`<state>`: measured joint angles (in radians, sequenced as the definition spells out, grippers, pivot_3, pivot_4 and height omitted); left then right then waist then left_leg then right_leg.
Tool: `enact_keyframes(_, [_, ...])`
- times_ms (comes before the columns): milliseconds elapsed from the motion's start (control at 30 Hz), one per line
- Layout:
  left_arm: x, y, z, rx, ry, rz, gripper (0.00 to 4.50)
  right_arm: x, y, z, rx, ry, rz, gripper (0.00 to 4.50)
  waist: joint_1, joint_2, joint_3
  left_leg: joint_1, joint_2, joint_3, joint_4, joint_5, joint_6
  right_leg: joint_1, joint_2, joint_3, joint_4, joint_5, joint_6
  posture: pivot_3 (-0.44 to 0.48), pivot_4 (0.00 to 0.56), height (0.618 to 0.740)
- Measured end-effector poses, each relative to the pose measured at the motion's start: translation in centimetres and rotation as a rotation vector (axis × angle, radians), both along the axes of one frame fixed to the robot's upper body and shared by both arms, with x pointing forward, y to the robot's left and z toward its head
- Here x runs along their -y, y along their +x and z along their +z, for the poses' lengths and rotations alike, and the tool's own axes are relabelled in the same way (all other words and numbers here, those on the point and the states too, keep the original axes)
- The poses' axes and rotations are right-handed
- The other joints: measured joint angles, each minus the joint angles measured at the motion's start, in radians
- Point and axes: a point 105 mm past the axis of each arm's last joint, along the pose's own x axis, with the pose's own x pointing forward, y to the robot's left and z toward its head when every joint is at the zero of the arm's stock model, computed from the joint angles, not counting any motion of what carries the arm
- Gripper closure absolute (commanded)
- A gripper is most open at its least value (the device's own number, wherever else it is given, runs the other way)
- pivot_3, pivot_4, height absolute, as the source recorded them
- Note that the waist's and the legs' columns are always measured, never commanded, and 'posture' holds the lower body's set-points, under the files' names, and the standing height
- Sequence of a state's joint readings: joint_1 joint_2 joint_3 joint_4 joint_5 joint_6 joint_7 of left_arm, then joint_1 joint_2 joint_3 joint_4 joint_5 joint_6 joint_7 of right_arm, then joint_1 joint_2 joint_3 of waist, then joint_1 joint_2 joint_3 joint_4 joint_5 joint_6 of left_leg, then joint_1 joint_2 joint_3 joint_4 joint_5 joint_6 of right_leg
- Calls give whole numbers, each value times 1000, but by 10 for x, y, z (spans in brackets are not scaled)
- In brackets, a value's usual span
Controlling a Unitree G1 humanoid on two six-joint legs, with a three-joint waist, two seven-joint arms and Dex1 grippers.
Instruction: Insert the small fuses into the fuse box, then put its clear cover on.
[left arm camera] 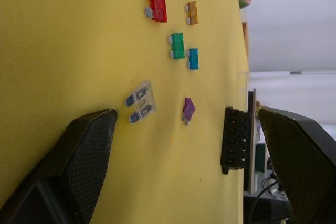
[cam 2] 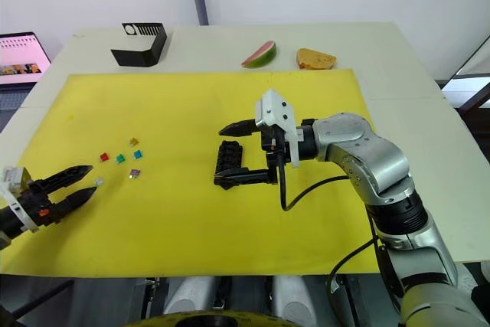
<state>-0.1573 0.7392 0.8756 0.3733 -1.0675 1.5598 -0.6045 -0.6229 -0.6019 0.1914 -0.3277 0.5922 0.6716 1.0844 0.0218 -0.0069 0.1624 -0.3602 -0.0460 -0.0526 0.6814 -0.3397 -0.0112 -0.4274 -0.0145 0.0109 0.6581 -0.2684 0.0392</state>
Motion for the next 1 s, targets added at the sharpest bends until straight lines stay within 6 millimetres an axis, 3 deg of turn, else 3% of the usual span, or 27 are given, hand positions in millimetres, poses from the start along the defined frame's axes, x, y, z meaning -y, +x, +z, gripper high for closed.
enact_keyframes(367, [8, 9, -1, 12, -15, -8, 21, 0, 0, -1, -7, -1, 5, 47, 21, 0, 0, -1, 0, 0, 0, 0, 0, 0, 0, 0, 0, 0, 0, 0, 150, 740])
enact_keyframes(467, [8, 10, -2, 10, -12, -3, 798, 1, 0, -2, -10, -2, 4, 0, 21, 0, 0, -1, 0, 0, 0, 0, 0, 0, 0, 0, 0, 0, 0, 0, 150, 740])
enact_keyframes(533, [7, 10, -6, -4, 0, 1, 1772, 1, 1, -2, -11, -3, 2, 0, 19, 0, 0, -1, 0, 0, 0, 0, 0, 0, 0, 0, 0, 0, 0, 0, 150, 740])
enact_keyframes(933, [6, 15, -13, -12, 10, 14, 1772, 2, 2, -1, -12, -3, 0, 0, 18, 1, 0, -1, 0, 0, 0, 1, -1, 0, 0, 0, 0, 0, 0, 0, 150, 740])
enact_keyframes(1000, [6, 15, -14, -13, 11, 17, 2353, 3, 3, -2, -15, -6, -1, 0, 18, 1, 0, -1, 0, 0, 0, 1, -1, 0, 0, 0, 0, 0, 0, 0, 150, 740])
